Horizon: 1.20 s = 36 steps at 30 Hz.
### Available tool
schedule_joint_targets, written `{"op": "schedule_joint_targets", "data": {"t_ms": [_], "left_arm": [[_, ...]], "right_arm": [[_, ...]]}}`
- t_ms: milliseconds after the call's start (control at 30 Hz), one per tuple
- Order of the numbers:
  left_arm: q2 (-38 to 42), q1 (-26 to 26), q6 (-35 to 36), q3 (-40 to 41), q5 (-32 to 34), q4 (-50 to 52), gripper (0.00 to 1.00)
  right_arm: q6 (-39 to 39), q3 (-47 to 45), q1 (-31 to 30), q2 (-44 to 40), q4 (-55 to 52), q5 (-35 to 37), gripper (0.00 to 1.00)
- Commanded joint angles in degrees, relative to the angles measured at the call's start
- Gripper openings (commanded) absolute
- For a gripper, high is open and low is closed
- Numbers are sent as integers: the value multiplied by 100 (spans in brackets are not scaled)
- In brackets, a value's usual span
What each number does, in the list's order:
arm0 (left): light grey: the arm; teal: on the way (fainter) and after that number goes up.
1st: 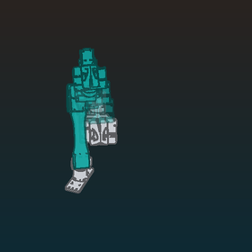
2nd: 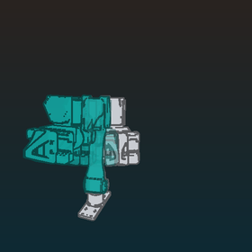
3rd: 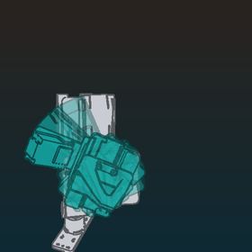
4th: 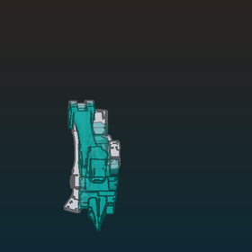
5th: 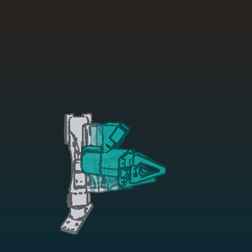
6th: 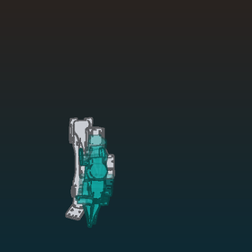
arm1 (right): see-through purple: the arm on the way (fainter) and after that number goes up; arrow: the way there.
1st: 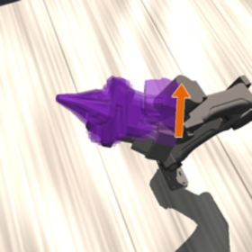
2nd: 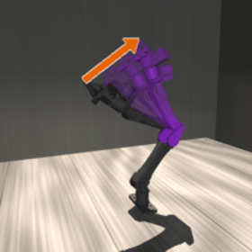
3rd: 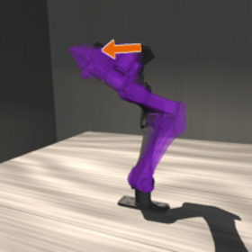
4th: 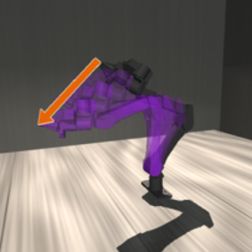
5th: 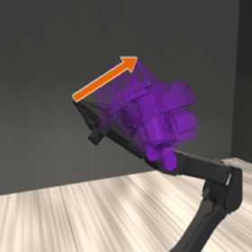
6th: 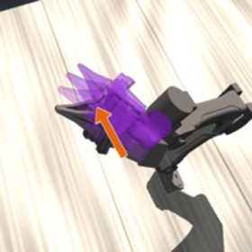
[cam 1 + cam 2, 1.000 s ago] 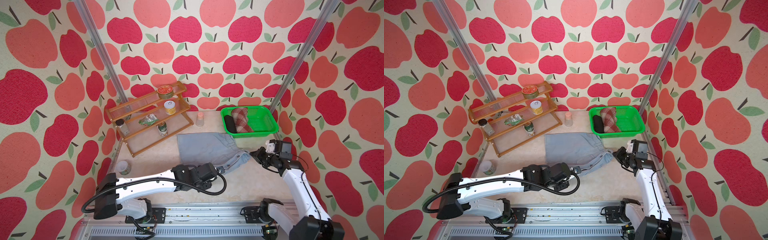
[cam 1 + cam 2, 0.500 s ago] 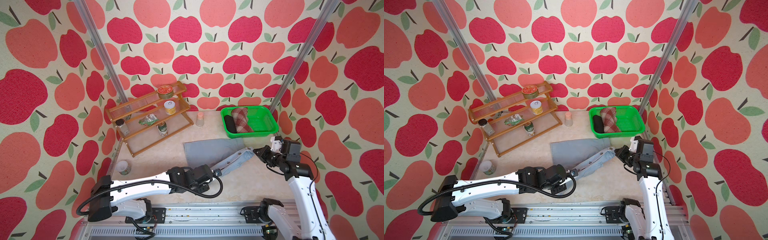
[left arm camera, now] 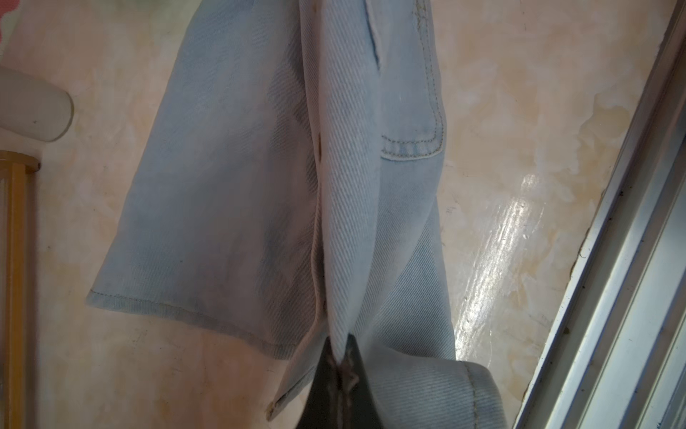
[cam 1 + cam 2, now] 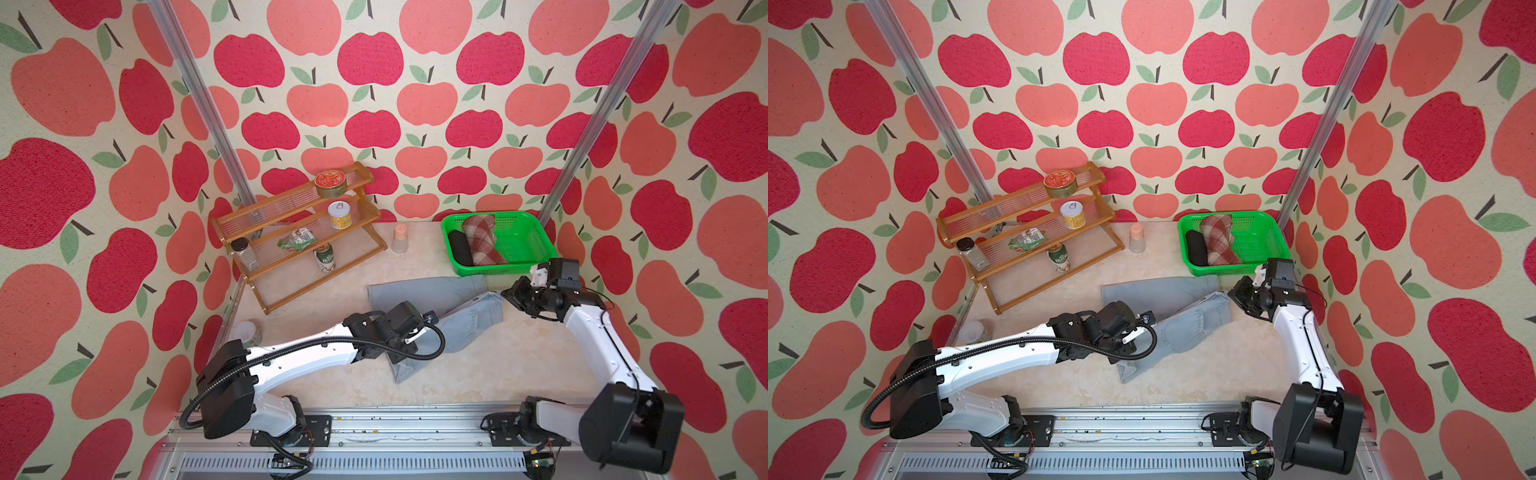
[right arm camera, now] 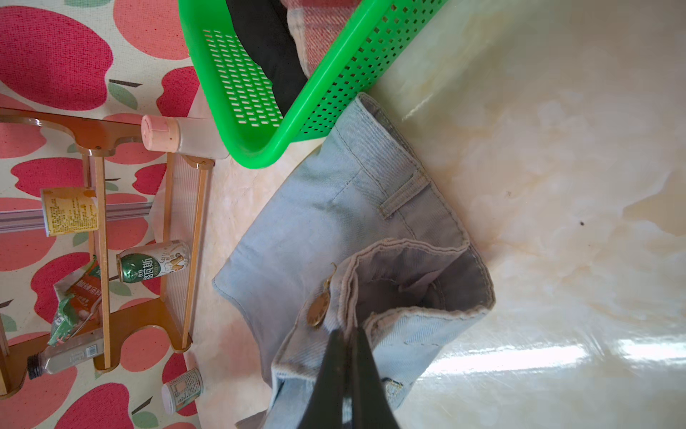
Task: Roll up the skirts
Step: Fold the skirt at the center of the board.
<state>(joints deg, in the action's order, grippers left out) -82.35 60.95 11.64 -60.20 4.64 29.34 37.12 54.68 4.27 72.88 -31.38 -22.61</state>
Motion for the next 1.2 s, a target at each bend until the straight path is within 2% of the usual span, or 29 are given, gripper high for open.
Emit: {"op": "schedule_joint_targets", "data": {"t_ms": [0, 100, 467, 567, 867, 1100, 1133, 1167], "left_arm": [[-239, -70, 349, -435, -63, 430, 0], [-379, -135, 616, -718, 14, 780, 0], [-525, -1082, 1376, -1089, -319, 1223, 0], [-718, -1354, 1439, -1176, -378, 1115, 0], [-1716, -1720, 1629, -1940, -325, 1287, 0], [-1984, -2065, 1741, -2212, -403, 1269, 0], [-2025, -2129, 1753, -2234, -402, 1251, 1], [-2077, -2182, 1763, -2250, -382, 1220, 8]], "right_arm": [[-1, 551, 55, 475, 590, 128, 0], [52, 897, 51, 941, 713, 73, 0], [71, 1922, -62, 2223, 923, -57, 0], [51, 2186, -101, 2489, 890, -98, 0], [-49, 2844, -225, 3158, 721, 19, 0], [-152, 3320, -292, 3649, 515, 53, 0], [-177, 3381, -312, 3721, 495, 50, 6], [-188, 3457, -331, 3796, 466, 42, 17]]}}
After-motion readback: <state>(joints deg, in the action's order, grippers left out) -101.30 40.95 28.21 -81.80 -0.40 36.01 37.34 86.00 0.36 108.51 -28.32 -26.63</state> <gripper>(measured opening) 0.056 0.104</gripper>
